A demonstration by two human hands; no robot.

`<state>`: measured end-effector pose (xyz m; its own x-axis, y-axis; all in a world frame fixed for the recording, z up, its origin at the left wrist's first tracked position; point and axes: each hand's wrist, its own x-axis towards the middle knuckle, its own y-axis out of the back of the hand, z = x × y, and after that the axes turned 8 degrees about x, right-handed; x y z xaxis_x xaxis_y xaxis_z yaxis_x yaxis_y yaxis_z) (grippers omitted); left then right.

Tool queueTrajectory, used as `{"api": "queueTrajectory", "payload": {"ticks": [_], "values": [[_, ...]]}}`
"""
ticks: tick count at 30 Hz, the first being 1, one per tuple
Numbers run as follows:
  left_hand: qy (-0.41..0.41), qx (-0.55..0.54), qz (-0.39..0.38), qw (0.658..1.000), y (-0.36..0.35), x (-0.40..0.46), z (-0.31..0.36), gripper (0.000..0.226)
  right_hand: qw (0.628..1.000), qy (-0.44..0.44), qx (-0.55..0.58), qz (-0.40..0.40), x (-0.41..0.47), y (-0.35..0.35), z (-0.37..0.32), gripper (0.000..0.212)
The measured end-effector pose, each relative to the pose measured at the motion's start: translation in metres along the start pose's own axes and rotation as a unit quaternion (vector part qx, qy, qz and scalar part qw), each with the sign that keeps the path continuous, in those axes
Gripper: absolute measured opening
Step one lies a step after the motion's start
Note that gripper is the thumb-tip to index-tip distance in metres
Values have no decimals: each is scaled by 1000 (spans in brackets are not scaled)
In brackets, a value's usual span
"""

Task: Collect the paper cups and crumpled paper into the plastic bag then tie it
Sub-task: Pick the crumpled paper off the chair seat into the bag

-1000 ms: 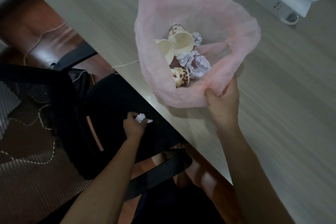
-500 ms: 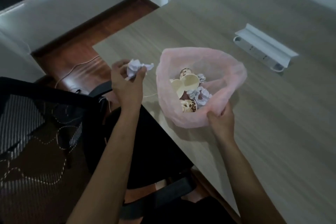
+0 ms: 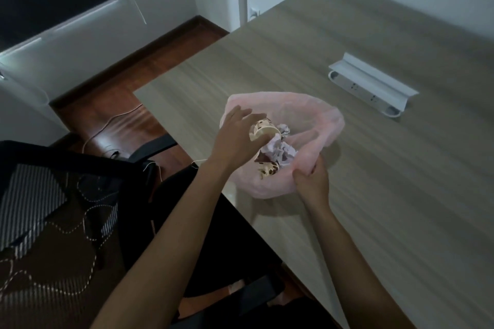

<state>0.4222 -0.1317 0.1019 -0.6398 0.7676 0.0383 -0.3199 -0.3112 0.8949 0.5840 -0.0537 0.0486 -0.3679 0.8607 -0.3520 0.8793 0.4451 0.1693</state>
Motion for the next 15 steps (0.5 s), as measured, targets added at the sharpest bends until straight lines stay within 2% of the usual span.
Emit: {"api": "queueTrajectory", "payload": {"ticks": [9, 15], "values": [[27, 42, 28, 998, 36, -33, -40, 50, 995, -4, 20, 93, 6, 1, -7, 66], [0, 20, -26, 999, 36, -45, -40, 51, 992, 11, 11, 124, -29, -15, -10, 85]]}}
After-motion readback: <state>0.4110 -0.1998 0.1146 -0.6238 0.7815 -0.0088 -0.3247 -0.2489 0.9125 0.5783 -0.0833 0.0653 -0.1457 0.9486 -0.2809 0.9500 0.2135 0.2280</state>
